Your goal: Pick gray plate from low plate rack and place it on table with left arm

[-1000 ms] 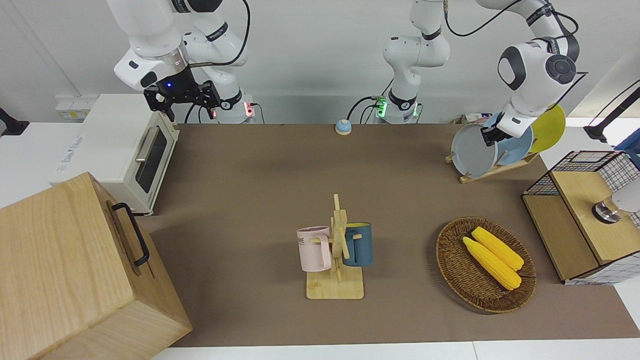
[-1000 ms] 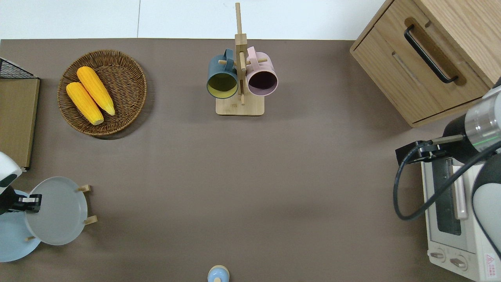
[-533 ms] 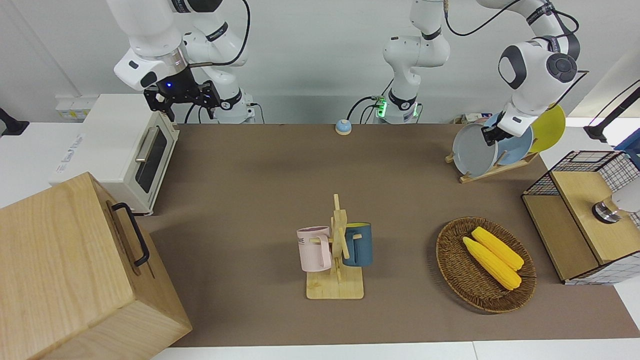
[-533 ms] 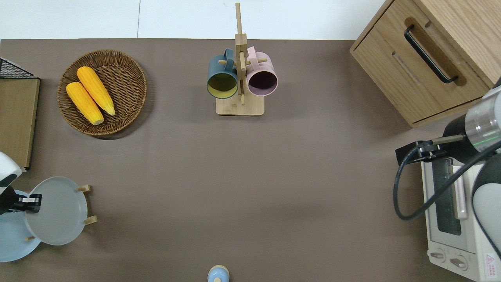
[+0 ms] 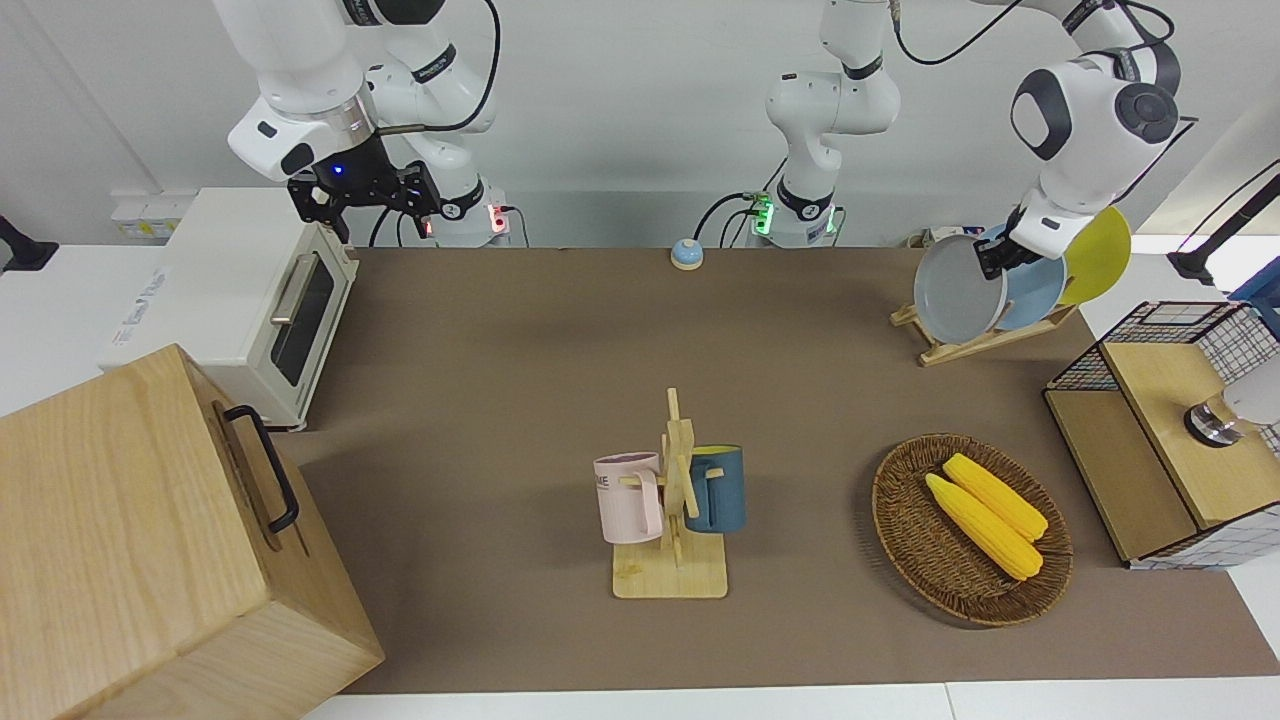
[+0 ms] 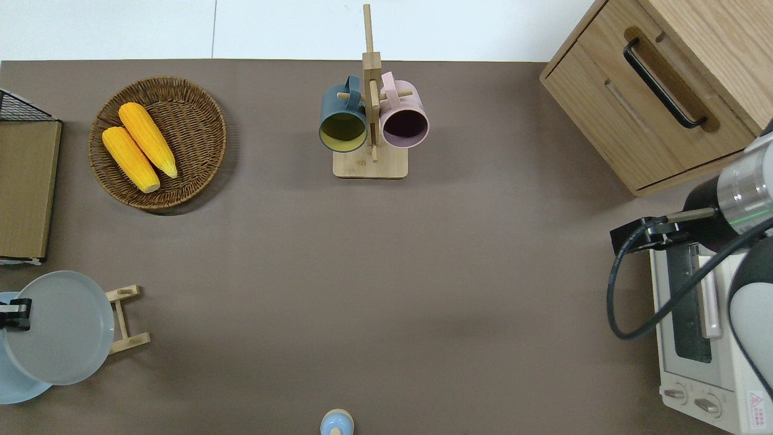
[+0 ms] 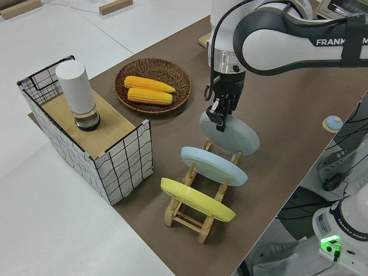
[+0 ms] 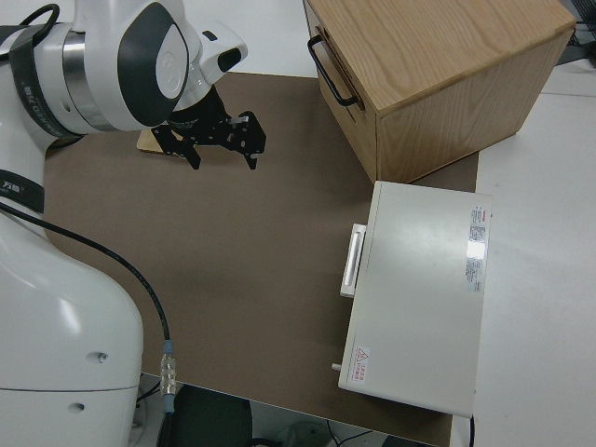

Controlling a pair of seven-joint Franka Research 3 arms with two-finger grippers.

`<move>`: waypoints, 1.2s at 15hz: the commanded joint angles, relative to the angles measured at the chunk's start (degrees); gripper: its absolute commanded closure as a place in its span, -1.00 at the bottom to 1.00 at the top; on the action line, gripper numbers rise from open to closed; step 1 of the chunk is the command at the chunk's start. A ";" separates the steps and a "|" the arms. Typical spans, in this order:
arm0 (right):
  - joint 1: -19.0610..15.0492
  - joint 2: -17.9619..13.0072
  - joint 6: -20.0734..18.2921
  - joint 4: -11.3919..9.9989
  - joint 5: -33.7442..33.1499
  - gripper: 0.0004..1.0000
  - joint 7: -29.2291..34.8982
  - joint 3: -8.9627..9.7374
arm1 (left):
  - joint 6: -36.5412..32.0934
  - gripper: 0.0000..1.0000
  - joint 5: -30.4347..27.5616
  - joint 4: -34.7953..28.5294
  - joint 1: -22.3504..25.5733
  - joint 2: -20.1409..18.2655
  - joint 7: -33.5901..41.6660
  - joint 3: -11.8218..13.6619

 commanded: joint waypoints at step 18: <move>-1.32 -0.12 -0.62 0.33 -0.28 -0.97 0.68 1.21 | -17.41 1.00 -13.85 16.16 -2.21 -0.69 -9.52 -3.78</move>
